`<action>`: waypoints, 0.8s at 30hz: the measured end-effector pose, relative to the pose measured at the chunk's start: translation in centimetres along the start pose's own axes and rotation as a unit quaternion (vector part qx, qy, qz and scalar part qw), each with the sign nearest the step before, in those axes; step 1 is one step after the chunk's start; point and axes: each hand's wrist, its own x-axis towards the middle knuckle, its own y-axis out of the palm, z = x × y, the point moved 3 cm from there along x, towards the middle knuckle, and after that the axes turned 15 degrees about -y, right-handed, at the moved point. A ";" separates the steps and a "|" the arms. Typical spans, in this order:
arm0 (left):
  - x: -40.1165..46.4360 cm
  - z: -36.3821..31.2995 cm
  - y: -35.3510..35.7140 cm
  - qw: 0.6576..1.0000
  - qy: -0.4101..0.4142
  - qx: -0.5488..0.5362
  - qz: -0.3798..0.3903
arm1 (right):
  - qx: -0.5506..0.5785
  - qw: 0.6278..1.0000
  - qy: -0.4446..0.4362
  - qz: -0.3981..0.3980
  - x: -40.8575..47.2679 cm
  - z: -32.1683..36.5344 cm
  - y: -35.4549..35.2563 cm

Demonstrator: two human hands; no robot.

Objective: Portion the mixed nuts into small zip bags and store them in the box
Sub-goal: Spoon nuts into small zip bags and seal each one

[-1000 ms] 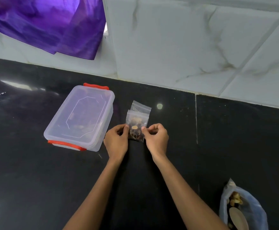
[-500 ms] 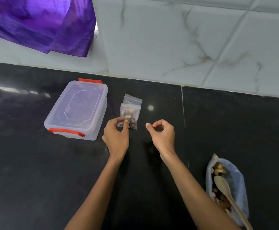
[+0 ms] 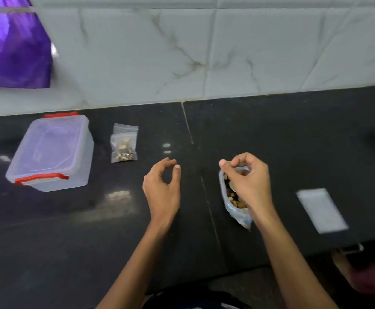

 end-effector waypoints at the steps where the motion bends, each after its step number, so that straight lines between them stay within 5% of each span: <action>1: -0.7 0.1 0.3 1.000 0.001 0.001 0.010 | -0.015 1.000 0.000 -0.010 -0.4 -0.3 -1.8; 12: -5.9 1.3 2.0 0.997 -0.004 0.047 0.066 | -0.255 0.959 0.047 -0.114 -4.8 -10.2 -14.2; 17: -7.0 1.3 1.8 0.996 -0.006 0.050 0.070 | -0.429 0.899 0.069 -0.061 -5.5 -12.7 -15.1; 24: -7.3 1.1 1.6 0.998 -0.003 0.038 0.059 | -0.533 0.843 0.065 0.003 -5.6 -13.5 -14.2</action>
